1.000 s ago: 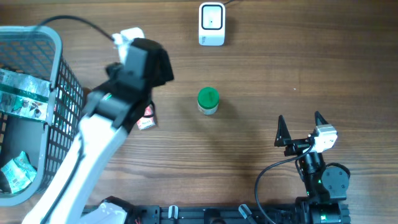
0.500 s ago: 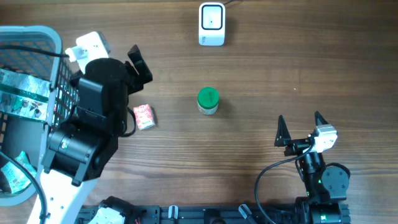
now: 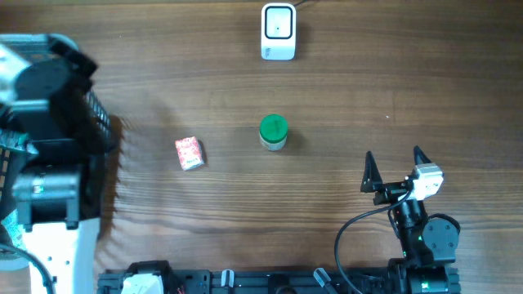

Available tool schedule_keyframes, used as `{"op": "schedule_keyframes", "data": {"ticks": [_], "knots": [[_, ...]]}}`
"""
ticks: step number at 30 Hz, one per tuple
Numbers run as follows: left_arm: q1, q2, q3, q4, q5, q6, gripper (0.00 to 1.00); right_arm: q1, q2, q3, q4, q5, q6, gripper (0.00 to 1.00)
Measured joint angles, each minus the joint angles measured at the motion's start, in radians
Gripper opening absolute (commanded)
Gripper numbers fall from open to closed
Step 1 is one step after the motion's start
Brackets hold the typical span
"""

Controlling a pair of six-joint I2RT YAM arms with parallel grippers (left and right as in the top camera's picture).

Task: Scan the item barcode
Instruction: 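Open the left gripper and return it to the basket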

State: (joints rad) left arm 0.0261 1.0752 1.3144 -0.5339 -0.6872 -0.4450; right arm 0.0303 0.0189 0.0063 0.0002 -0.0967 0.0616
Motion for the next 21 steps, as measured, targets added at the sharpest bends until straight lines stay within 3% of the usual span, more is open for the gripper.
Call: {"op": "schedule_keyframes", "data": {"ticks": [5,11,15,21], "knots": [[0.332,0.031,0.002,-0.164,0.145,-0.215,1.00,0.002,0.000,0.000,0.000,0.000,0.000,1.00],[0.596,0.193,0.002,-0.327,0.424,-0.385,1.00,0.002,0.000,0.000,0.000,0.000,0.000,1.00],[0.696,0.307,0.002,-0.417,0.501,-0.492,1.00,0.002,0.000,0.000,0.000,0.000,0.000,1.00],[0.718,0.425,0.000,-0.480,0.533,-0.598,1.00,0.002,0.000,0.000,0.000,0.000,0.000,1.00]]}}
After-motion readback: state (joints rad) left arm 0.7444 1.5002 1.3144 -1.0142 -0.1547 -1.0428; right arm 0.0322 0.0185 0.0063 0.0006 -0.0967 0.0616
